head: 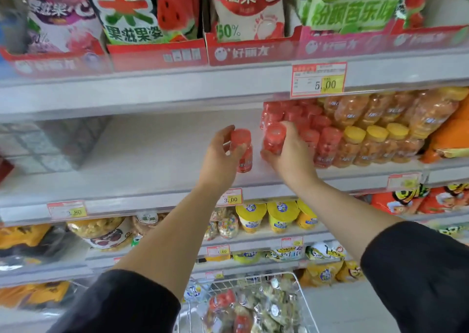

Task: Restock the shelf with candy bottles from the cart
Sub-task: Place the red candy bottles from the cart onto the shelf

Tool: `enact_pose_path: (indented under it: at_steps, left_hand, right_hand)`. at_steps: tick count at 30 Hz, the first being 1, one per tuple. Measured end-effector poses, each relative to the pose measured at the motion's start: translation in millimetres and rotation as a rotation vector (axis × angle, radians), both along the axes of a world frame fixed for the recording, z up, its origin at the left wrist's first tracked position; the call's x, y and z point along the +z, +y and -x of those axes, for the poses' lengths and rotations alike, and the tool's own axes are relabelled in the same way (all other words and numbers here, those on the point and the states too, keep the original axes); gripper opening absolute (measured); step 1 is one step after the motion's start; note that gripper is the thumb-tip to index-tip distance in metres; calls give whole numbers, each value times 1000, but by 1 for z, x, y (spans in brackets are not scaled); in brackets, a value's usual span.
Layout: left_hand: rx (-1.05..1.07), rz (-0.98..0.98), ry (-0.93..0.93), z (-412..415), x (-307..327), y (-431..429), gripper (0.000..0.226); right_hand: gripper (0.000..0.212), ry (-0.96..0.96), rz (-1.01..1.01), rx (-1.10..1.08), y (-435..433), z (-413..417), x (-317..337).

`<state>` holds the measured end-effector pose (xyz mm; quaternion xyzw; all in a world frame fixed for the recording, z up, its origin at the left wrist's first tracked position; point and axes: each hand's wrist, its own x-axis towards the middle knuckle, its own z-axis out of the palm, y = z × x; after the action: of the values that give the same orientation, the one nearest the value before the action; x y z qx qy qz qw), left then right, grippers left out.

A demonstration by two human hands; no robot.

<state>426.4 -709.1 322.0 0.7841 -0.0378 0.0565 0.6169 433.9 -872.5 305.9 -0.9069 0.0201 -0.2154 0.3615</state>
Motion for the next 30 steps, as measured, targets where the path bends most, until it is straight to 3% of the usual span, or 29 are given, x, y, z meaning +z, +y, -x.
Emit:
enact_pose_path:
  at_steps: [5, 12, 14, 17, 19, 23, 30]
  left_hand:
    - [28, -52, 18, -16, -15, -3, 49]
    - [5, -92, 12, -17, -20, -3, 53]
    - [3, -119, 14, -15, -22, 0, 56]
    - [-16, -251, 17, -16, -23, 2, 57]
    - [-24, -340, 32, -20, -22, 1, 58]
    - [-34, -369, 39, -23, -23, 2, 57]
    - [-74, -358, 54, -26, -22, 4, 57]
  right_hand:
    - [74, 36, 97, 49, 2, -9, -18]
    - [96, 67, 65, 163, -4, 29, -5]
    - [81, 40, 75, 219, -9, 56, -3]
    - [46, -37, 265, 305, -15, 67, -8]
    - [37, 55, 379, 345, -12, 58, -9]
    - [27, 210, 524, 334, -6, 39, -12]
    - [33, 252, 454, 283, -8, 24, -21]
